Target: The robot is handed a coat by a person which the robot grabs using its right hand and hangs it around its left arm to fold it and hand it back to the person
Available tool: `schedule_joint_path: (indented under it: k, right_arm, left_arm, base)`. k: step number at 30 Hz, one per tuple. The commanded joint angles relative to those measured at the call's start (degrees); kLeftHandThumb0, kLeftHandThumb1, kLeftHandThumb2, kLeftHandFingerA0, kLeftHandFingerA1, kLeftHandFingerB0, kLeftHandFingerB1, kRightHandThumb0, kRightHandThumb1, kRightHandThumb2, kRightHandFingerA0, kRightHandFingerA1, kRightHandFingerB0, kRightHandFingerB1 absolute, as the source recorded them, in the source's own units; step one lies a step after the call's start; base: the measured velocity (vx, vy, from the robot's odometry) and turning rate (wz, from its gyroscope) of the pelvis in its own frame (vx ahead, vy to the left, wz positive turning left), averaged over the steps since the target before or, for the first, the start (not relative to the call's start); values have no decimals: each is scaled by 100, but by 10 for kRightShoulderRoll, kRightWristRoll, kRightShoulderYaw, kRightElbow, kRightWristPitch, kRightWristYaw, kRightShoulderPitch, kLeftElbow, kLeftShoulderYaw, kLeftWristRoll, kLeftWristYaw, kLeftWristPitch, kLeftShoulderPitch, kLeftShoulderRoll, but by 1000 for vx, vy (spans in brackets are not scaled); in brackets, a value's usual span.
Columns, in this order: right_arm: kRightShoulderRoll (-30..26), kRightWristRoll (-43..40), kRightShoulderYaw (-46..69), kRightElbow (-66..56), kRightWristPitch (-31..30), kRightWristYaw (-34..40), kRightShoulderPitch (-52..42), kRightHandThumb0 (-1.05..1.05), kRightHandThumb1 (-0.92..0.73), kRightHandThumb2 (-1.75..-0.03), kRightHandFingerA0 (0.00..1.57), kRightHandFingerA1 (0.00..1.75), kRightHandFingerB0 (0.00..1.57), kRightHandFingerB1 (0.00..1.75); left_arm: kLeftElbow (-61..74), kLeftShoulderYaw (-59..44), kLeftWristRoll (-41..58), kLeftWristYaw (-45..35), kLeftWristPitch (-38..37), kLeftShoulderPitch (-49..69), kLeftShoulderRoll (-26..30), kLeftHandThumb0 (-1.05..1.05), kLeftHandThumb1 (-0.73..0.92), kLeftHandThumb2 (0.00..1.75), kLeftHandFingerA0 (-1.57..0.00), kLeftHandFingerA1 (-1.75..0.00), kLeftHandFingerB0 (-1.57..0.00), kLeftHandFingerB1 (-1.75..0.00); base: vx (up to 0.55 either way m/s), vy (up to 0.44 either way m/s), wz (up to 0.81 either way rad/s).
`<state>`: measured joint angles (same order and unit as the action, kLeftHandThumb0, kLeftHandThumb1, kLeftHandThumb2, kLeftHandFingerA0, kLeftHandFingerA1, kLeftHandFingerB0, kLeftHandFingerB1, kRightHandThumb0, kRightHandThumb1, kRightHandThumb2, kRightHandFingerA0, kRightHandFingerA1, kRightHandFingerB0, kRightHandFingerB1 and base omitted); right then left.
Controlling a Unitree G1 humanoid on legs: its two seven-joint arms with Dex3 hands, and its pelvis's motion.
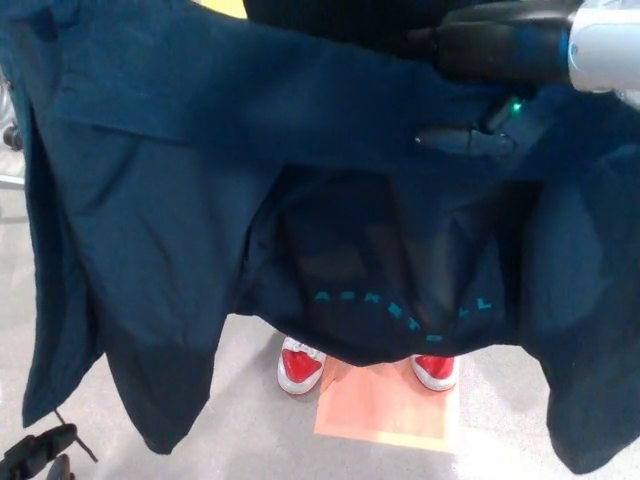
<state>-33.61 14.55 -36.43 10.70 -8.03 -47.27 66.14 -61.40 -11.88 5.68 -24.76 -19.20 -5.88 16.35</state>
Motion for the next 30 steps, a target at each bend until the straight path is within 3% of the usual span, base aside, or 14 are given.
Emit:
schedule_joint_path:
  k: [1,2,4,5,7,9,10,14,16,17,19,24,28,30]
  right_arm:
    - [-6,31,-16,32,-19,-121,47,-97,-58,-97,0,0,0,4]
    - [-1,46,-25,37,-40,-134,64,-86,-48,-89,0,0,0,1]
    - [2,54,-29,41,-47,-140,71,-86,-48,-89,0,0,0,1]
    - [6,65,-37,46,-49,-144,82,-81,-44,-86,0,1,0,0]
    - [16,80,-47,57,-60,-146,95,-78,-41,-86,0,3,0,0]
    - [26,88,-52,66,-75,-149,100,-91,-48,-64,0,0,0,4]
    - [32,101,-57,71,-72,-142,101,-76,-41,-85,0,5,0,0]
    - [41,155,-81,87,-50,-125,112,-85,-49,-90,4,13,6,0]
    - [50,168,-82,101,-48,-109,113,-91,-41,-84,42,46,51,44]
    - [52,177,-79,103,-44,-91,108,-94,-40,-83,65,56,64,46]
    - [51,204,-78,103,-25,-46,95,-94,-68,-62,88,80,39,34]
    - [48,242,-71,96,7,42,57,-80,-87,-68,100,128,38,34]
    - [59,236,-48,109,26,110,20,-62,-92,-71,95,108,50,39]
    - [66,219,-27,120,45,138,2,-52,-92,-71,61,47,50,43]
  left_arm:
    - [0,-6,8,-17,-12,6,20,-68,92,71,-8,-26,-8,-26]
    - [0,-8,9,-18,-9,6,19,-69,74,107,-3,-36,-3,-36]
    - [-1,-9,10,-19,-9,6,18,-69,74,107,-3,-36,-3,-36]
    - [1,-9,9,-19,-7,8,19,-69,92,72,-8,-27,-8,-27]
    - [-1,-8,7,-20,-6,10,20,-78,77,106,-7,-34,-7,-35]
    - [-5,-8,4,-13,-6,11,19,-72,92,70,-9,-28,-11,-28]
    - [-6,-6,0,-5,-11,15,17,-73,73,106,-5,-41,-6,-42]
    - [-7,-9,4,-9,-9,20,16,-70,92,69,-10,-28,-11,-29]
    - [-6,-9,4,-14,-11,23,17,-71,92,69,-10,-29,-11,-29]
    - [-5,-10,6,-12,-12,24,16,-72,72,105,-4,-40,-6,-42]
    - [-1,-13,9,-14,-9,26,16,-72,92,69,-11,-28,-12,-29]
    - [-7,-11,7,-28,-10,25,20,-75,92,72,-9,-26,-11,-28]
    - [-8,-20,17,-31,-8,25,17,-70,92,70,-9,-27,-10,-27]
    - [-7,-21,15,-24,-9,22,15,-67,91,71,-10,-29,-9,-27]
  base:
    - [0,0,0]
    - [0,0,0]
    - [0,0,0]
    - [0,0,0]
    - [0,0,0]
    - [0,0,0]
    - [0,0,0]
    - [0,0,0]
    - [0,0,0]
    - [0,0,0]
    - [0,0,0]
    - [0,0,0]
    - [0,0,0]
    - [0,0,0]
